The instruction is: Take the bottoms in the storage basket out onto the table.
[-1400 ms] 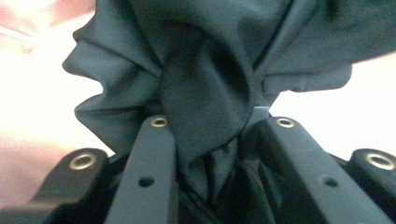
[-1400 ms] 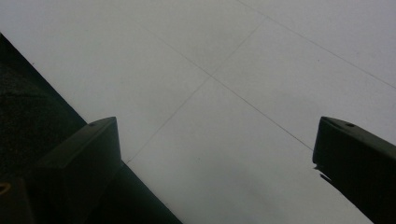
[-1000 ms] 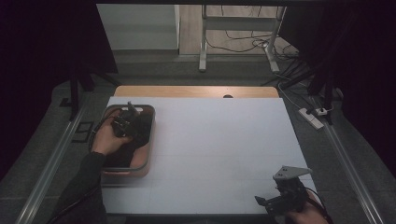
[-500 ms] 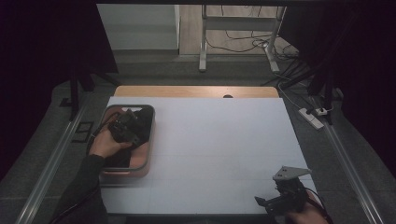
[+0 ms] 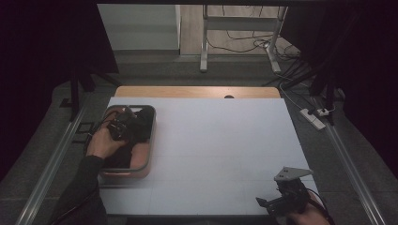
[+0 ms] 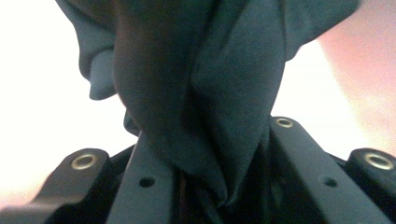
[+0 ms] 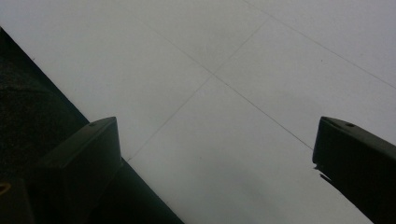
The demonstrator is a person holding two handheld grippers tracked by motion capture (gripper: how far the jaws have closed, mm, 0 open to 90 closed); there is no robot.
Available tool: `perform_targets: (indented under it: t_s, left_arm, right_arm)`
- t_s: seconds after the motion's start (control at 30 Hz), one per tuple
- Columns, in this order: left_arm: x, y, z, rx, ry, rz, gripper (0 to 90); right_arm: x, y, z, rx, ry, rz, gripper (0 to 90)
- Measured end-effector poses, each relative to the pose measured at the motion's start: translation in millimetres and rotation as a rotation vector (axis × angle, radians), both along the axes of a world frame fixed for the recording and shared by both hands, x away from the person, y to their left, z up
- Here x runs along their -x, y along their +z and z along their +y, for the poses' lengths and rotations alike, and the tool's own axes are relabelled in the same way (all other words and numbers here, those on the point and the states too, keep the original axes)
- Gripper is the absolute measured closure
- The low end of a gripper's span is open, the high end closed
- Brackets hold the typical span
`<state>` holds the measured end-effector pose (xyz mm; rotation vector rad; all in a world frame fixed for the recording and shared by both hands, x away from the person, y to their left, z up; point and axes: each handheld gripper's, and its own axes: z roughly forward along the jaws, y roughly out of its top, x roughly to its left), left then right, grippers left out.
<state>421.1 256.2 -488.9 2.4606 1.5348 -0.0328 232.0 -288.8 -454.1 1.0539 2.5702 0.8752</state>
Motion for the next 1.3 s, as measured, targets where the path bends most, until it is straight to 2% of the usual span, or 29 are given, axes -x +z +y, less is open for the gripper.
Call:
perform_targets:
  t_s: [0.27, 0.47, 0.67, 0.73, 0.9, 1.13, 1.3]
  left_arm:
    - [5.8, 25.0, 6.0, 0.063, 0.001, -0.037, 75.0]
    - [9.8, 47.7, 13.0, 0.088, 0.001, -0.064, 75.0]
    - [12.4, 70.4, 15.6, 0.101, -0.005, -0.083, 75.0]
    - [13.1, 77.5, 15.4, 0.095, -0.01, -0.088, 75.0]
    - [15.1, 95.5, 15.9, 0.116, -0.02, -0.107, 75.0]
    - [15.8, 113.9, 15.7, 0.115, -0.032, -0.113, 75.0]
    - [16.4, 127.3, 14.0, 0.123, -0.04, -0.133, 75.0]
  right_arm:
    - [0.0, -0.3, 0.6, 0.007, 0.0, 0.001, 1.3]
    - [-0.1, -0.6, 1.3, 0.01, 0.0, 0.003, 1.3]
    - [0.2, -0.6, 1.5, 0.011, 0.0, 0.004, 1.3]
    - [0.0, -0.6, 1.4, 0.012, 0.002, 0.004, 1.3]
    - [0.1, -0.6, 1.7, 0.017, 0.0, 0.004, 1.3]
    - [0.2, -0.6, 1.8, 0.019, 0.001, 0.003, 1.3]
    - [0.1, -0.7, 2.0, 0.021, 0.001, 0.004, 1.3]
